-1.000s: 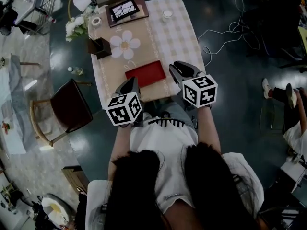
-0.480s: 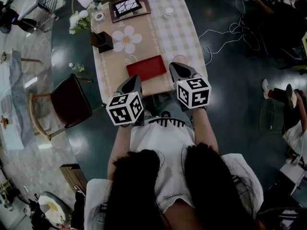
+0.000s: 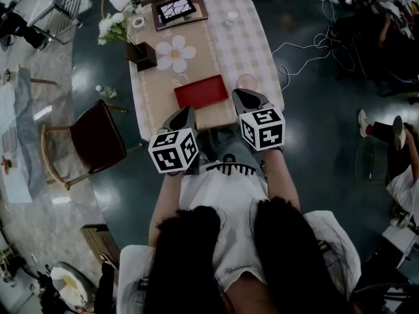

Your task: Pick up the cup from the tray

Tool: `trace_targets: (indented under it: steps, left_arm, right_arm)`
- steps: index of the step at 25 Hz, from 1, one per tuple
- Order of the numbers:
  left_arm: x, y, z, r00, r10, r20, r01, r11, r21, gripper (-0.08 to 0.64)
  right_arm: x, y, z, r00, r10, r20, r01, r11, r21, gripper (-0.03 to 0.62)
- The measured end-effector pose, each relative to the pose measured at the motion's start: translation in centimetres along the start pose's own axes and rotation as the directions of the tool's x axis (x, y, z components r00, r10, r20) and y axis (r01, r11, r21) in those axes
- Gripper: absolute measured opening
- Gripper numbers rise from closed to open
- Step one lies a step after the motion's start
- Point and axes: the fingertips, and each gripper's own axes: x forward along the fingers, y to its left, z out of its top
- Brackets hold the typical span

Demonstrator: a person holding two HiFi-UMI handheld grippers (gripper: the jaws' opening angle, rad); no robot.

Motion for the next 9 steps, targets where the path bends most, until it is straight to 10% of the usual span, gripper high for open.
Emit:
trace_targets:
  steps: [9]
  left_arm:
    - [-0.59, -0.46, -0.23, 1.000, -0.003, 0.013, 0.003, 1.000, 0.000, 0.008]
  right_arm:
    - [-0.58, 0.01, -0.61, 1.000, -0.010, -0.012, 0.010, 1.000, -0.016, 0.008]
